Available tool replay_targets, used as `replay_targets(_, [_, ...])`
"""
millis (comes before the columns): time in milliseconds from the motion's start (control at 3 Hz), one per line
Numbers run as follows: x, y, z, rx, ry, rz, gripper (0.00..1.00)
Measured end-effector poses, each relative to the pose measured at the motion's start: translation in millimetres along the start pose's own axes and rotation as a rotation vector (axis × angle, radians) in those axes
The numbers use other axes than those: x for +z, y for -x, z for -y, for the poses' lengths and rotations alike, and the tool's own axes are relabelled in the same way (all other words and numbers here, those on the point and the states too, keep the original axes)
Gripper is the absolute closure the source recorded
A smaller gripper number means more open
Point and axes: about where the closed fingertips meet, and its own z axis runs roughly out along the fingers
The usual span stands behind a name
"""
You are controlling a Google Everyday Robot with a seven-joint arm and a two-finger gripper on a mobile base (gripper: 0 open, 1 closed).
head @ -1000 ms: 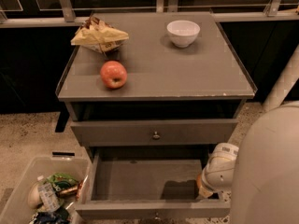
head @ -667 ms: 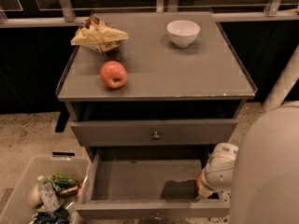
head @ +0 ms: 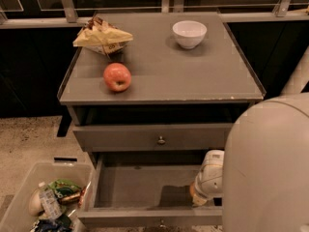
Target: Place orange into middle drawer
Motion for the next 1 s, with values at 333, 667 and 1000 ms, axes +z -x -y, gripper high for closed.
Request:
replay_targets(333, [1.2,1.5,-1.6,-0.006,0.002,0.002,1.00])
replay_targets(667, [1.2,1.5,-1.6,-0.006,0.002,0.002,0.82])
replay_targets(1000, [1.2,1.5,-1.6,-0.006,0.002,0.002,0.58])
